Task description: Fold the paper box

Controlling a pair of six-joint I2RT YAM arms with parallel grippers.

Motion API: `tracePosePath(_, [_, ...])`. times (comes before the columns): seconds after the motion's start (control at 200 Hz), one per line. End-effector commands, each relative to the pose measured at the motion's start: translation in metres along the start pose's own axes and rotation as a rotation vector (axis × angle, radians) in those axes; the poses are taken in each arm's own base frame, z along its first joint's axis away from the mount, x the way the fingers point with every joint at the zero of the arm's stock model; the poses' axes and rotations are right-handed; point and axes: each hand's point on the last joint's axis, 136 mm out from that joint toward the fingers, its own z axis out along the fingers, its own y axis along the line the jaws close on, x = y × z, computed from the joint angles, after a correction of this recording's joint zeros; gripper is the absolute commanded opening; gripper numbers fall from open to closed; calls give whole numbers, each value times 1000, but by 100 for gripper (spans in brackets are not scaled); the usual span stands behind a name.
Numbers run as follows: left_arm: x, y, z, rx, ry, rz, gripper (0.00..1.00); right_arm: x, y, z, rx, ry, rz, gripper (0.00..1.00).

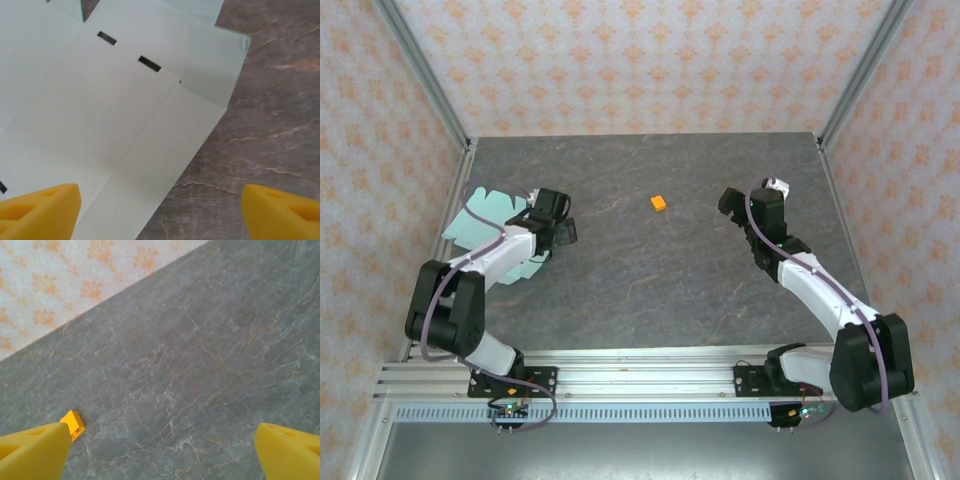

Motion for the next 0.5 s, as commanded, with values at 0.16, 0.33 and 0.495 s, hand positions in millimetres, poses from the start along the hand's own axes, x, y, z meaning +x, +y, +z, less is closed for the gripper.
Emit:
tracePosePath(0.16, [4,7,13,-130,107,113,70,11,2,4,-8,44,40,95])
tracePosePath(0.33, [6,3,22,-139,152,135,63,13,0,0,-6,48,39,95])
tracePosePath(0.495, [7,-1,29,-149,191,156,52,15,-2,-2,-3,52,39,95])
